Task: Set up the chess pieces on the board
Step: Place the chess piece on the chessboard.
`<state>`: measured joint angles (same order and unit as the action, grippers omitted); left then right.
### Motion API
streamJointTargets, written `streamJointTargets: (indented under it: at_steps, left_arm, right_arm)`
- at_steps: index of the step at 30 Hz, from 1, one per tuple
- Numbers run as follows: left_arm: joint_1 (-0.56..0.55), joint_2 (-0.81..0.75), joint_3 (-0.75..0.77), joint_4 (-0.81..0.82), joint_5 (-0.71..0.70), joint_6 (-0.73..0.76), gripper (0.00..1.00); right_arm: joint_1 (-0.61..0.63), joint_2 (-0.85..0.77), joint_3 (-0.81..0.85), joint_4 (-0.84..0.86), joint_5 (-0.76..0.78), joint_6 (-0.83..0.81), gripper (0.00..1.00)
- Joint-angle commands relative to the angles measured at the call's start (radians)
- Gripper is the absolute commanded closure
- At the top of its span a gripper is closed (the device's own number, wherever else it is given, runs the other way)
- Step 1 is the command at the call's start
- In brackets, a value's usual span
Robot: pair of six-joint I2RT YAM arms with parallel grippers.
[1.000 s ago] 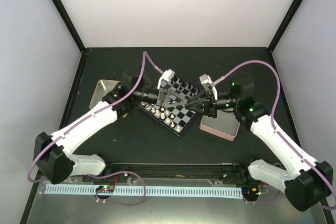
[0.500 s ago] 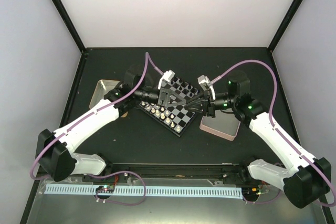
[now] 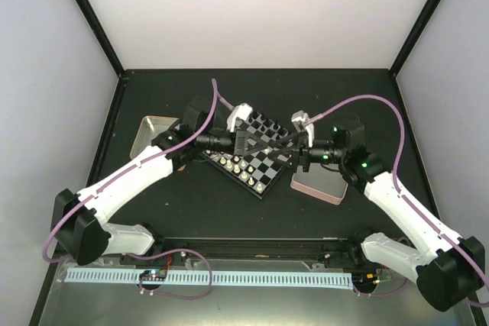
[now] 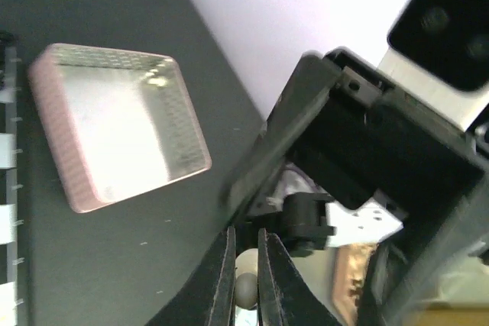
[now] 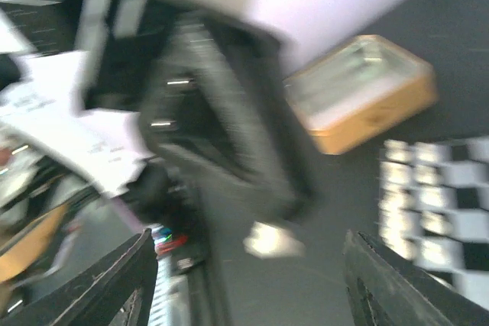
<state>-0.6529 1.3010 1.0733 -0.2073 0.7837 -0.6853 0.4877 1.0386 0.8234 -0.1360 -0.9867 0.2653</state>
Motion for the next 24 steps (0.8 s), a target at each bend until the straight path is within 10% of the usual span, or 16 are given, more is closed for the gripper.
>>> streamJointTargets:
  at_steps: [1,9,24]
  left_arm:
    - [-0.012,-0.052,-0.030,-0.133,-0.231,0.140,0.98]
    - [-0.196,0.034,-0.085,-0.204,-0.715,0.264,0.98]
    - [-0.298,0.413,0.094,-0.300,-0.978,0.304,0.98]
  right_arm:
    - [-0.065,-0.050,-0.087,0.010,0.385,0.126,0.31]
    - [-0.083,-0.062,-0.182,-0.107,0.892,0.313,0.32]
    - [-0.083,-0.166,-0.286,-0.137,0.986,0.361,0.31]
